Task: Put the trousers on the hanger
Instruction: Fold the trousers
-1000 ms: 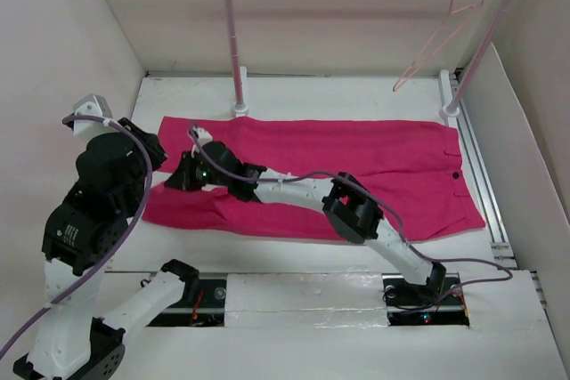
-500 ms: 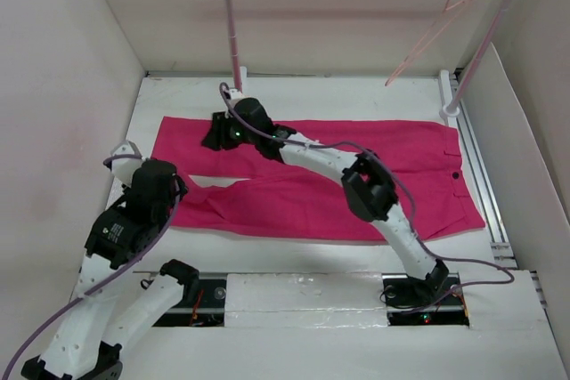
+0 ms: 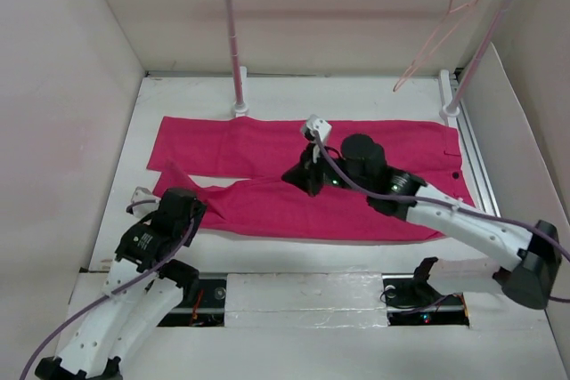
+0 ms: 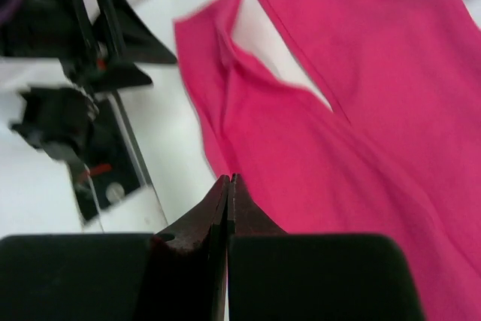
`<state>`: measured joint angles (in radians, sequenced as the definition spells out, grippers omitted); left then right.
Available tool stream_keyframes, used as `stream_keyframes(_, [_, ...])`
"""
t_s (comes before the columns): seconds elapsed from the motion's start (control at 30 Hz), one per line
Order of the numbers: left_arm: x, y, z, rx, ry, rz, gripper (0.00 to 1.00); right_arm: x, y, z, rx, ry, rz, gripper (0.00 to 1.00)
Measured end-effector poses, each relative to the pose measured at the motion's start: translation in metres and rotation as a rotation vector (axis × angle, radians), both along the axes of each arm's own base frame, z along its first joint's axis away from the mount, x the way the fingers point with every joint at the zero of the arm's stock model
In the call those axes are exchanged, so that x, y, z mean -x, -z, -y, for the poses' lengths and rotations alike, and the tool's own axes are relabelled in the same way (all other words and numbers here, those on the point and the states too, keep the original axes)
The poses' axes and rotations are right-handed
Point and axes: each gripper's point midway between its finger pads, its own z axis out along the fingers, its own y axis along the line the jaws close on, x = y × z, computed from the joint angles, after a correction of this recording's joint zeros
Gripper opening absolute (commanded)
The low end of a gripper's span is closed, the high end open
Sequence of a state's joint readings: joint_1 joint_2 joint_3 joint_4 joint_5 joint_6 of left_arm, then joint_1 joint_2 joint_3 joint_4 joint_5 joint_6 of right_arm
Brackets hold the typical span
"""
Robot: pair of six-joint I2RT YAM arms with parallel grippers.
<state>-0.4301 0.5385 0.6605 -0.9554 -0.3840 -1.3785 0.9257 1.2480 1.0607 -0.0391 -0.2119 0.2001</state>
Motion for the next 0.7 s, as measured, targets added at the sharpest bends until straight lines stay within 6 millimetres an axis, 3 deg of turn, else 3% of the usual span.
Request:
stream_keyframes(0.17, [-0.012,0.020,0.011,0.026,-0.008,-0.066,0.53,0.032,0.041,0.052,0.117,-0.001,-0.019,0.00])
stream_keyframes(0.3, [-0.047,0.022,0.023,0.045,-0.002,-0.140,0.40,0.050,0.043,0.086,0.143,0.003,0.001,0.00])
stream_keyframes(0.33, [-0.059,0.012,0.025,0.036,0.002,-0.136,0.41,0.053,0.039,0.091,0.138,0.005,0.013,0.00])
stream_keyframes(0.4, [-0.088,-0.027,0.042,0.025,0.049,-0.058,0.38,0.054,0.030,0.102,0.124,0.016,0.044,0.00])
stream_keyframes(0.47, [-0.117,-0.089,0.064,0.024,0.098,0.094,0.37,0.054,0.028,0.106,0.125,0.019,0.057,0.00])
stream_keyframes(0.5, [-0.123,-0.097,0.063,0.013,0.091,0.129,0.32,0.053,0.029,0.108,0.132,0.018,0.060,0.00])
stream_keyframes(0.53, [-0.133,-0.143,0.075,0.054,0.111,0.232,0.25,0.052,0.030,0.109,0.137,0.017,0.061,0.00])
stream_keyframes(0.6, [-0.140,-0.162,0.055,0.075,0.049,0.282,0.10,0.051,0.038,0.108,0.163,0.005,0.052,0.00])
stream_keyframes(0.63, [-0.142,-0.159,0.030,0.072,-0.020,0.296,0.09,0.050,0.043,0.108,0.182,-0.002,0.049,0.00])
stream_keyframes(0.7, [-0.126,-0.120,-0.023,0.050,-0.165,0.245,0.09,0.049,0.051,0.110,0.216,-0.010,0.045,0.00])
